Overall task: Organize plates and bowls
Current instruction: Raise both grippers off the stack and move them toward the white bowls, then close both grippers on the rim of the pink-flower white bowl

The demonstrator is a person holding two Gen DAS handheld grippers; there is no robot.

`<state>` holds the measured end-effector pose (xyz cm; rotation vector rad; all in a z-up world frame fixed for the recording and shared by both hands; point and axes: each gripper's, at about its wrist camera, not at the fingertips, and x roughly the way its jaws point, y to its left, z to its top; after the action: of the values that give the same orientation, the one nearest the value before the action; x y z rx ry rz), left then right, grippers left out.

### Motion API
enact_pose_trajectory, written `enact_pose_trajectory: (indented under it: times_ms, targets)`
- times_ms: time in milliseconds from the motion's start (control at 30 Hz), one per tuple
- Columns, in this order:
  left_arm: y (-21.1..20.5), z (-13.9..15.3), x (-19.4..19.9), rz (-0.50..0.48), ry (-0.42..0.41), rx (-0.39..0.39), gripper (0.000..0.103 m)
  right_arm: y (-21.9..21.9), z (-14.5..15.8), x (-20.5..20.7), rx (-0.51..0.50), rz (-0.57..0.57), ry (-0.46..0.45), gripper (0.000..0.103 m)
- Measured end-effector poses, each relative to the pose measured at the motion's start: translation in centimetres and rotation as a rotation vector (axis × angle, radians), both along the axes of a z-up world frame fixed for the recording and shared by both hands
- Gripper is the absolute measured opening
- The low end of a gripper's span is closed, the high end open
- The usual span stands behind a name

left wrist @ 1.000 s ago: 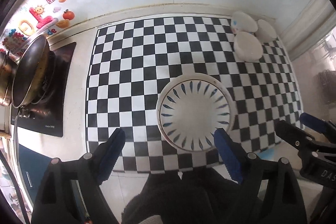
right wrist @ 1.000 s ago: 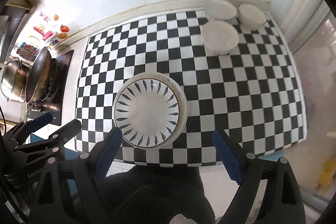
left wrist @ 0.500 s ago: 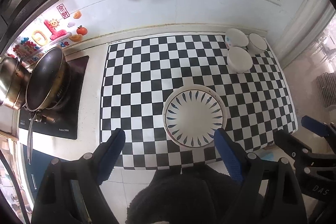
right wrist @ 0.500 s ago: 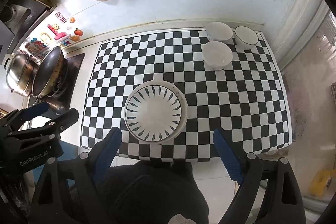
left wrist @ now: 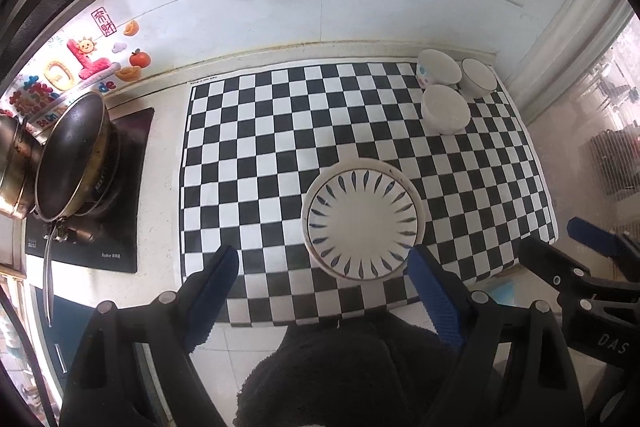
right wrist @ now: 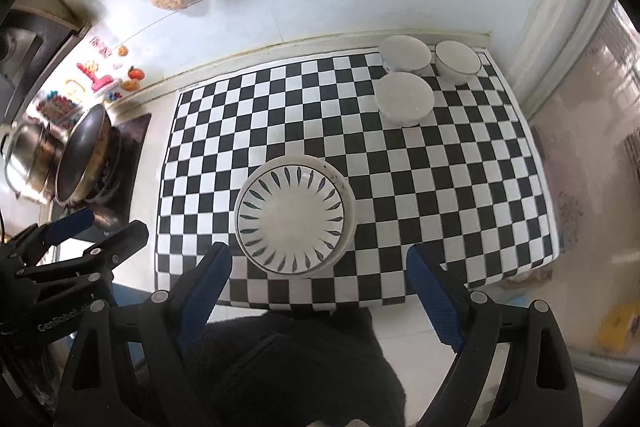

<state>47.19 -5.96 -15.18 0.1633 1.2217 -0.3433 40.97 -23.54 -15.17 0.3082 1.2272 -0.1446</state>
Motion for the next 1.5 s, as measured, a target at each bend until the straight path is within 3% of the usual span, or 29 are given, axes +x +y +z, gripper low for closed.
enact_pose_trajectory:
  times_ms: [200, 400, 500, 667, 900, 1000, 1100, 1167, 1300, 1333, 1433, 1467, 1500]
  targets:
    - [-1.1, 0.6, 2.5, 0.0, -0.127, -0.007, 0.086, -2.8, -1.8, 1.1, 0.094, -0.107, -0.054, 0.091]
    - [-4.4, -0.1, 6.2, 0.003, -0.149, -0.057, 0.086, -8.6, -3.8, 3.2, 0.097, -0.206, -0.101, 0.091]
    - [-7.3, -1.9, 8.1, -0.016, -0.121, -0.067, 0.086, -12.5, -5.7, 4.9, 0.102, -0.241, -0.101, 0.091]
    - [-13.6, -6.3, 11.4, -0.041, -0.063, -0.012, 0.086, -19.7, -10.1, 8.8, 0.145, -0.265, -0.07, 0.091]
    - [-22.3, -12.6, 17.1, -0.058, 0.062, 0.0, 0.086, -27.9, -17.4, 16.3, 0.215, -0.213, 0.008, 0.09]
    - [-25.4, -15.6, 19.4, -0.047, 0.112, 0.012, 0.086, -29.6, -20.3, 18.9, 0.23, -0.171, 0.046, 0.089]
    - [-27.2, -18.0, 21.1, -0.04, 0.16, 0.031, 0.083, -30.9, -23.6, 21.8, 0.258, -0.12, 0.094, 0.084]
    - [-28.2, -19.6, 21.9, -0.04, 0.196, 0.054, 0.075, -31.3, -25.4, 23.1, 0.275, -0.102, 0.123, 0.078]
    - [-30.0, -22.4, 23.0, -0.054, 0.273, 0.072, 0.047, -31.6, -28.2, 24.3, 0.322, -0.082, 0.171, 0.062]
    - [-30.3, -23.1, 23.1, -0.059, 0.288, 0.072, 0.046, -31.7, -28.8, 24.6, 0.339, -0.076, 0.182, 0.059]
    - [-30.9, -24.8, 23.2, -0.065, 0.342, 0.073, 0.037, -32.0, -30.9, 25.2, 0.385, -0.067, 0.218, 0.042]
    - [-30.9, -25.3, 23.1, -0.067, 0.357, 0.072, 0.037, -32.0, -31.6, 25.3, 0.402, -0.062, 0.233, 0.027]
    - [-31.0, -25.8, 23.0, -0.071, 0.373, 0.074, 0.036, -32.0, -32.2, 25.4, 0.414, -0.059, 0.246, 0.018]
